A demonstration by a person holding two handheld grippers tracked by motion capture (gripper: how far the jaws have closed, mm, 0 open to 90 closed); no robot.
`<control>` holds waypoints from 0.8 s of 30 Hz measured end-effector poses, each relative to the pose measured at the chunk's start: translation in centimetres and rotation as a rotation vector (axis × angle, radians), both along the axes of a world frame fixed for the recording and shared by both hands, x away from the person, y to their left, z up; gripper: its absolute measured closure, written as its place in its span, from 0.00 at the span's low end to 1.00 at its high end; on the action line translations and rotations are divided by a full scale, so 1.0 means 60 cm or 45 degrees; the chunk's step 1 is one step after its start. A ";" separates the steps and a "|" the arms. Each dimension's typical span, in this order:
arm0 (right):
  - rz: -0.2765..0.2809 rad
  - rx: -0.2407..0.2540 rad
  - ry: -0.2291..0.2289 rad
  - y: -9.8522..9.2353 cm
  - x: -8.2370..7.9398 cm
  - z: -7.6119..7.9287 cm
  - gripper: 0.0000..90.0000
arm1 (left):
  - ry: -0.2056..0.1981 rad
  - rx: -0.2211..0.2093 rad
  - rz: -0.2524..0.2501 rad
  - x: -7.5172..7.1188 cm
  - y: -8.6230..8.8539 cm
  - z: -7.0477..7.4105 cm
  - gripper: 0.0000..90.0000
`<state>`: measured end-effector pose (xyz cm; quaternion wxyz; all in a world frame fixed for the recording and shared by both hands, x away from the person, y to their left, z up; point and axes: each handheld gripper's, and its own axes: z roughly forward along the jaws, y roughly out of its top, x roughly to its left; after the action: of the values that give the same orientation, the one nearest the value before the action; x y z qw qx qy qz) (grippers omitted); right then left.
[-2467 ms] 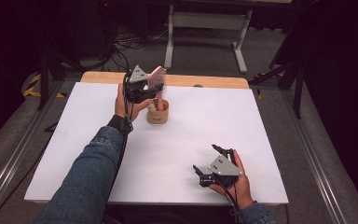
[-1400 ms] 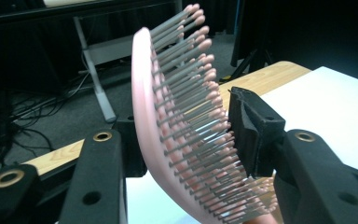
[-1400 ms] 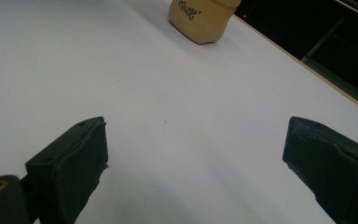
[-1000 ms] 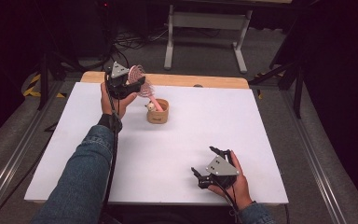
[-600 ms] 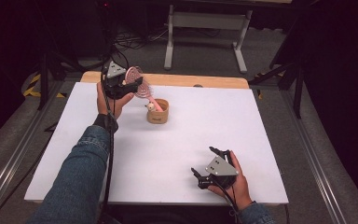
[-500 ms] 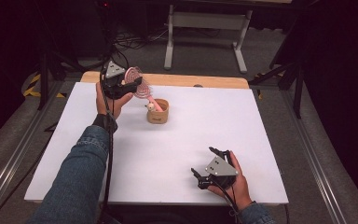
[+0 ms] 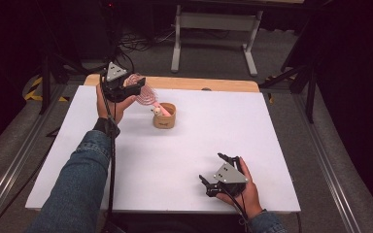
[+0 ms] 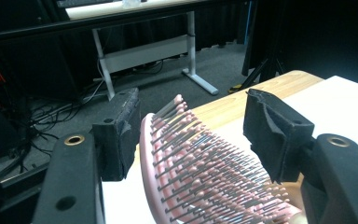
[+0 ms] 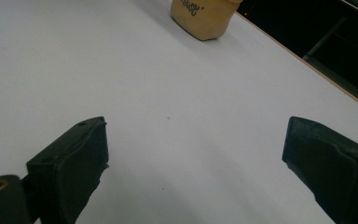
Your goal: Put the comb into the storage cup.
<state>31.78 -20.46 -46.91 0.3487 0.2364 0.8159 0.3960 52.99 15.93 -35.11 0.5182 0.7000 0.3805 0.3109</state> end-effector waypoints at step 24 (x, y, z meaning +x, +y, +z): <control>-0.001 -0.004 -0.009 0.000 -0.001 0.001 0.08 | -0.044 0.041 -0.019 -0.016 -0.002 0.017 0.22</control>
<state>31.75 -20.45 -46.87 0.3522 0.2348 0.8151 0.3956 52.06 15.84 -34.09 0.5156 0.7057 0.3613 0.3251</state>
